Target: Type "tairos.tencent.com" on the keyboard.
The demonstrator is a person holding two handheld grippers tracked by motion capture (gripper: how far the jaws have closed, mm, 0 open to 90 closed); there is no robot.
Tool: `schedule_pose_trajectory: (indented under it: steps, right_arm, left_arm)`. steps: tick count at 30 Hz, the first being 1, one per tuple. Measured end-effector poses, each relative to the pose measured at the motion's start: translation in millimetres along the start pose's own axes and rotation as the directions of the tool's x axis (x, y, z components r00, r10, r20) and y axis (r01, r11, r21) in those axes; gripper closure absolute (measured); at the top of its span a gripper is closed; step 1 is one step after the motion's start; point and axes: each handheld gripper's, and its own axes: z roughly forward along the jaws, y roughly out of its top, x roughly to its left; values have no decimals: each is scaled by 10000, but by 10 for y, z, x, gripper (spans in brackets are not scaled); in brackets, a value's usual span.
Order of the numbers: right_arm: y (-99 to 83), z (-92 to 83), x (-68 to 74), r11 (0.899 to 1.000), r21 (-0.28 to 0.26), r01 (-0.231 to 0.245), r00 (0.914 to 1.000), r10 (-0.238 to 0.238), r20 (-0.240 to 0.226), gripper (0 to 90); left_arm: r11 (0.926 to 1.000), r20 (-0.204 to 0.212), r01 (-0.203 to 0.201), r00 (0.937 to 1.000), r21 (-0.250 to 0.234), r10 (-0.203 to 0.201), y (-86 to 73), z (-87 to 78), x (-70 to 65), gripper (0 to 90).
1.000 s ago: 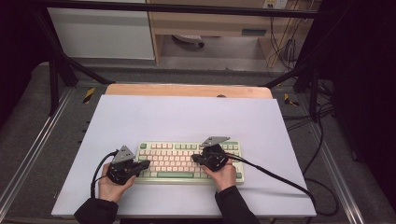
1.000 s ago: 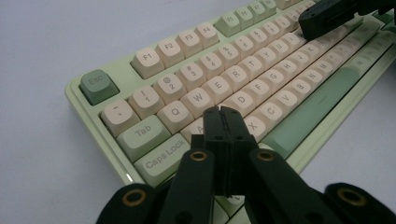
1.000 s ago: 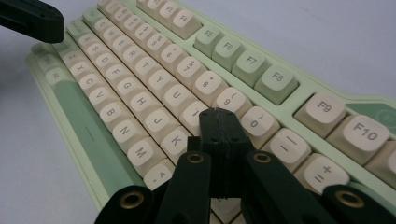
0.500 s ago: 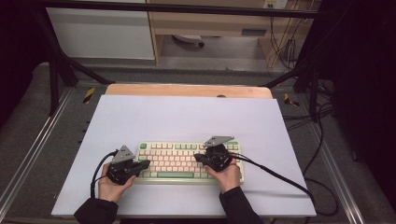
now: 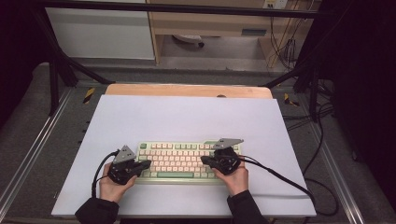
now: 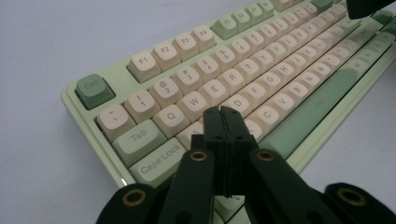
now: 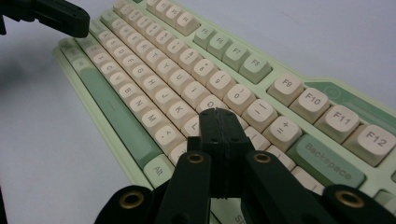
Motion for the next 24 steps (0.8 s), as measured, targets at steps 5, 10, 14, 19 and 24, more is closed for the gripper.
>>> schedule_pose_trajectory:
  steps: [5,10,14,19,24]
  right_arm:
    - [-54,-53,-11,10000,-25,-32,10000,32,4,900]
    - [-110,-99,-27,10000,2,-79,10000,79,23,900]
    - [-149,-130,-38,9999,11,-141,9999,141,37,900]
    - [-191,-158,-49,9999,-5,-146,9999,146,24,900]
    - [-203,-185,-48,9999,-58,-120,9999,121,32,900]
  left_arm:
    - [10000,-29,-5,10000,1,5,13,12,-12,900]
    - [10000,-80,12,10000,-17,-12,45,35,-19,900]
    - [10000,-134,45,9999,-3,-45,71,68,-27,900]
    - [9999,-207,41,9998,112,-38,98,126,-30,900]
    - [9998,-235,13,9997,215,-8,106,180,-32,900]
